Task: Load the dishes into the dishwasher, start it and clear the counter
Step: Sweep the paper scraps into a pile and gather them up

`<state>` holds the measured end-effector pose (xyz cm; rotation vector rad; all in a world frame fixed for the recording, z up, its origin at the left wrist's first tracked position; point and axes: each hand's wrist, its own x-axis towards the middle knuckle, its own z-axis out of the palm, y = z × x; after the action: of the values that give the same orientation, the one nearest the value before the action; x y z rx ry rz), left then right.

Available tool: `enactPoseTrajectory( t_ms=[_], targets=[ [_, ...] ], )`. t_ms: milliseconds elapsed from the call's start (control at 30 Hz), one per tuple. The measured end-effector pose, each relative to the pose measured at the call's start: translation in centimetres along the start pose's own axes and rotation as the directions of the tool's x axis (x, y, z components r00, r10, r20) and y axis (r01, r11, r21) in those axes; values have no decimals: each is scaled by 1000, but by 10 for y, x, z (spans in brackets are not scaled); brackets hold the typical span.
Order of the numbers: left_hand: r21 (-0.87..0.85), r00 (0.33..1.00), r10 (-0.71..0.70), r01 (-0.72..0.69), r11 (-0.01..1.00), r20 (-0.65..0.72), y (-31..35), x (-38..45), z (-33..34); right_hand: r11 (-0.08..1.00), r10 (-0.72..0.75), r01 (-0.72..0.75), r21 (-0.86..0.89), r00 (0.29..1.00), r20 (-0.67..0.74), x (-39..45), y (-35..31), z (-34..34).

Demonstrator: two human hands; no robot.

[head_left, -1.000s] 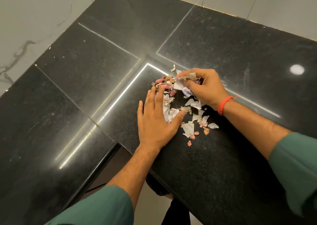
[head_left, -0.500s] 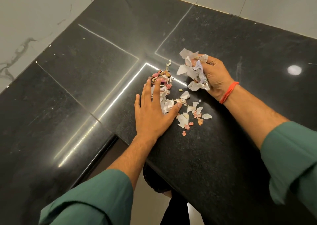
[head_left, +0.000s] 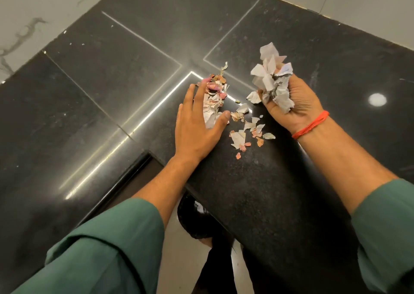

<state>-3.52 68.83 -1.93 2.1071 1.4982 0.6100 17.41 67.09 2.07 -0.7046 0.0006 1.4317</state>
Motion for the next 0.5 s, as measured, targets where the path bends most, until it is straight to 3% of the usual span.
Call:
enactPoseTrajectory(
  t_ms=[133,233,367,500],
  targets=[
    [-219,994,-48,25,975,-103,9,-24,-17,994,94,-95,-56,995,-26,-33,15,11],
    [-361,971,-142,65,930,-192,16,-53,-38,984,178,-179,0,983,50,-61,43,23],
    [-612,902,-351,133,780,-251,16,-95,-67,933,317,-321,161,947,51,-90,87,29],
    [-770,828,-510,162,617,-234,5,-139,-79,876,482,-483,-21,869,111,-123,138,32]
  ],
)
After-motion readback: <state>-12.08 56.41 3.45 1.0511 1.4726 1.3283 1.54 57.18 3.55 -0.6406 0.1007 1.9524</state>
